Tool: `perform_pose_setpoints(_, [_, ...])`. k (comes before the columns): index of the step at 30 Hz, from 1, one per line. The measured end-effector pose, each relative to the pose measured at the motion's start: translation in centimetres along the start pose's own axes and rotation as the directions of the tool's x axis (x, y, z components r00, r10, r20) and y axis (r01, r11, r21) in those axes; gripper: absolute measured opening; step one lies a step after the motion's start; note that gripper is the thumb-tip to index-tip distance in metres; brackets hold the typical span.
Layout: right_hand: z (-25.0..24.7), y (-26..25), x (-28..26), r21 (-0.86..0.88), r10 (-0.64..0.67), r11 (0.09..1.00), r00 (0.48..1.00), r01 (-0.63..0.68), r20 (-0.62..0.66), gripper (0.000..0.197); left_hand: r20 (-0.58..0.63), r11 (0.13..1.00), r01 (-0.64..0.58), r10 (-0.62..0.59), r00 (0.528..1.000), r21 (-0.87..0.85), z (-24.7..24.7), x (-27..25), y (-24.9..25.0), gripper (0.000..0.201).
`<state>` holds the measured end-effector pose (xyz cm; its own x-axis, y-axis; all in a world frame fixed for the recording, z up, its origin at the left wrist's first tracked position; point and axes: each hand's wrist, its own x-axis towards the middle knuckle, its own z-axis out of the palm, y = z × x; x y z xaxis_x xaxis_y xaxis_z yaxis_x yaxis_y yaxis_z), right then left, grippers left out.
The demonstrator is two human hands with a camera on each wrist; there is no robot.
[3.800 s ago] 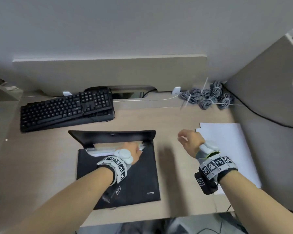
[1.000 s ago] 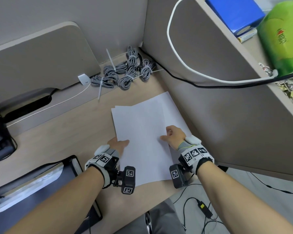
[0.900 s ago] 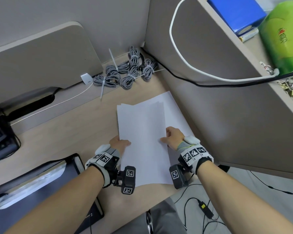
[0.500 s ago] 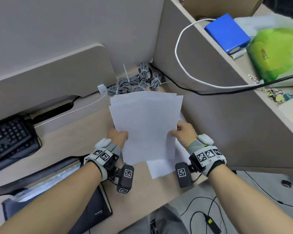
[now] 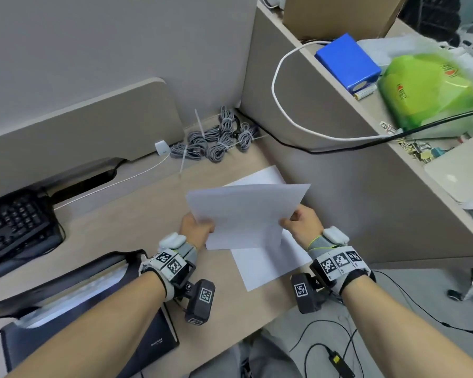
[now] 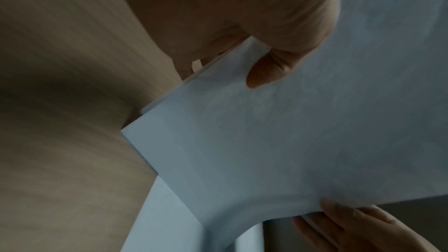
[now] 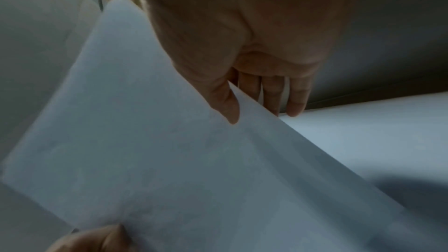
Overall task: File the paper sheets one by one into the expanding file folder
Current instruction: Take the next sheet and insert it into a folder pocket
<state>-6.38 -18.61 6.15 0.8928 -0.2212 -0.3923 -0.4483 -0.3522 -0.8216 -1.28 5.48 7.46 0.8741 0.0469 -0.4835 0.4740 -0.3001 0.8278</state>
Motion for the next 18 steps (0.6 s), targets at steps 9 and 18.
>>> perform_pose_setpoints(9, [0.2, -0.4, 0.3, -0.047, -0.038, 0.998, 0.999, 0.039, 0.002, 0.019, -0.038, 0.997, 0.009, -0.012, 0.999, -0.074, 0.1, 0.9, 0.5, 0.013])
perform_pose_setpoints(18, [1.3, -1.9, 0.7, -0.013, -0.052, 0.999, 0.996, 0.053, 0.067, 0.027, -0.124, 0.998, 0.065, -0.067, 0.99, -0.023, 0.4, 0.4, -1.9, 0.028])
